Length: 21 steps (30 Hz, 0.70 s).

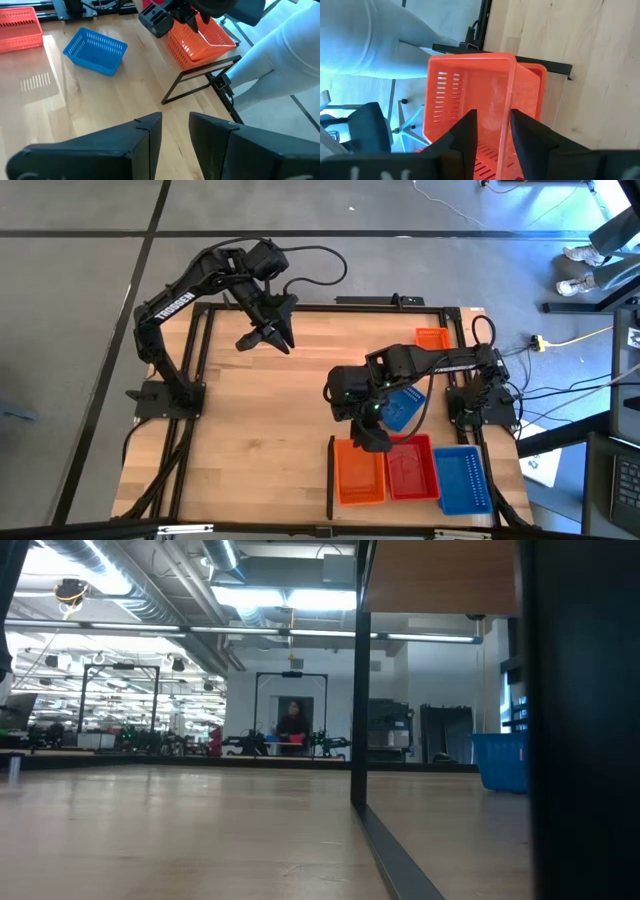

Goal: Stack baskets on shelf by color
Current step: Stack the left orange basket on top of the orange basket on the shelf, then stack the blue basket on top of the blue baskets on the shelf

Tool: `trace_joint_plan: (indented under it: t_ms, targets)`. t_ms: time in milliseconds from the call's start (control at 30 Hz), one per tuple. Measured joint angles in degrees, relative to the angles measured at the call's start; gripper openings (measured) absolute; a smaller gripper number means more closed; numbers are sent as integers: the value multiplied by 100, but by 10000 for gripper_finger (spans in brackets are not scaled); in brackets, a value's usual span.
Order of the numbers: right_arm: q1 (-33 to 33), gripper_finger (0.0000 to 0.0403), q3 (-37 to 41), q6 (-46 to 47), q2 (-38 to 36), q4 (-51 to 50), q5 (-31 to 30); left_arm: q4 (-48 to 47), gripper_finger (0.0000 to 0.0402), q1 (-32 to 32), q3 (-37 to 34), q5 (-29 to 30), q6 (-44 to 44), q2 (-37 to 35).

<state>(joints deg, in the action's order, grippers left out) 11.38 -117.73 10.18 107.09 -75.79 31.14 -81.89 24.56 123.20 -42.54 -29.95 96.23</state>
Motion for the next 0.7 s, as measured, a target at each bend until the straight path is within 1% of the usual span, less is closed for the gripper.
trace_joint_plan:
  t_ms: [233, 400, 600, 700]
  targets:
    - [-59, 114, -153, -22, -45, -44, -50, 0, 89, 2, 0, 2, 0, 0]
    - [-60, 114, -330, 0, -57, -40, -688, 0, 89, 0, -1, 4, 0, 0]
    - [-60, 114, -330, -119, -39, -66, -792, 0, 89, 0, 0, 12, -17, 0]
    - [-59, 114, -326, -332, -143, -256, -1065, 1, 89, 7, 0, 130, -9, 0]
